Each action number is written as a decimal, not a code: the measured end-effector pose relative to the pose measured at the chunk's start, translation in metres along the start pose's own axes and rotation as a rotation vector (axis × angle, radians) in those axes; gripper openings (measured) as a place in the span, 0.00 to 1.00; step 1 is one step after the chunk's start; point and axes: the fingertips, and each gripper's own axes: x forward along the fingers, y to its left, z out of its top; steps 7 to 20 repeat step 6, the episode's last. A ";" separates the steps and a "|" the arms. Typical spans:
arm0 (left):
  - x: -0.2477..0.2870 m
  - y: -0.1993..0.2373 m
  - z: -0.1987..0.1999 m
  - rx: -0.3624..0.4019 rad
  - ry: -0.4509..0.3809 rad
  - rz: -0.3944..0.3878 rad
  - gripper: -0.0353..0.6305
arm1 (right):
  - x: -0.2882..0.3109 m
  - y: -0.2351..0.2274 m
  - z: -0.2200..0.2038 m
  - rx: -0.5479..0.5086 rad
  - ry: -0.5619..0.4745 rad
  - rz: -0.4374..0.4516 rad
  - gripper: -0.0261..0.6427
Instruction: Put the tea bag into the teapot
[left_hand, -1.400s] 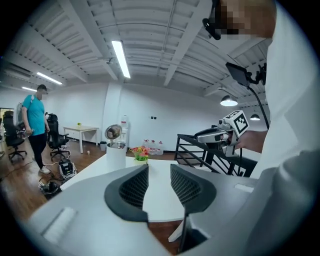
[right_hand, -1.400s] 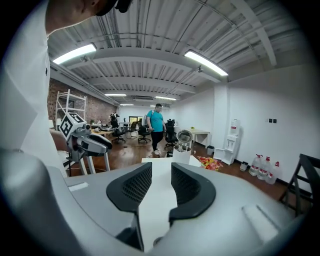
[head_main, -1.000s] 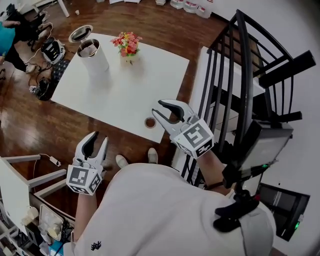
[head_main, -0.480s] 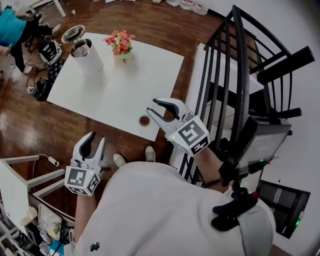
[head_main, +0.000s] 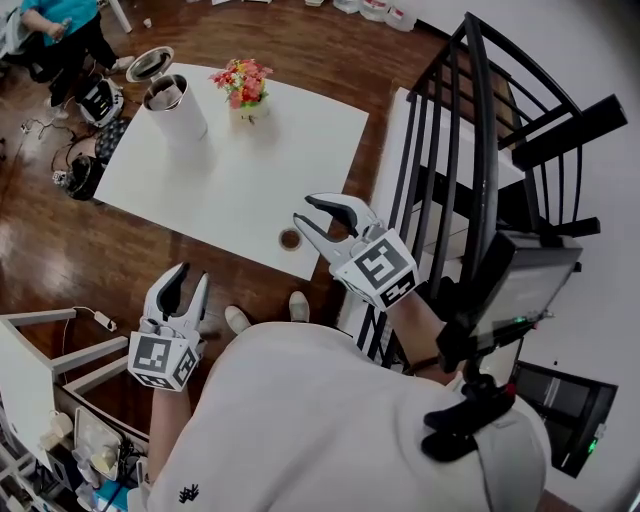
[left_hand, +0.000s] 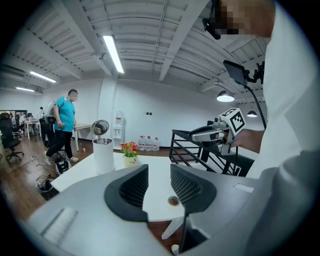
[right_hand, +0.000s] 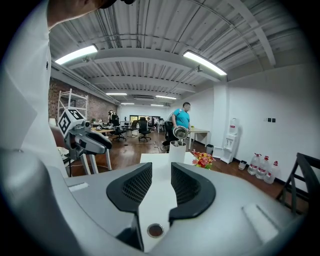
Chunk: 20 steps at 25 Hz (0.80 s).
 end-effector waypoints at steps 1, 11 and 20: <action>-0.001 0.002 -0.001 0.001 -0.001 0.001 0.24 | 0.001 0.001 0.000 -0.002 0.000 -0.001 0.21; -0.007 0.007 -0.001 -0.005 -0.005 0.000 0.24 | 0.007 0.009 0.001 -0.005 0.008 -0.003 0.21; -0.007 0.007 -0.001 -0.005 -0.005 0.000 0.24 | 0.007 0.009 0.001 -0.005 0.008 -0.003 0.21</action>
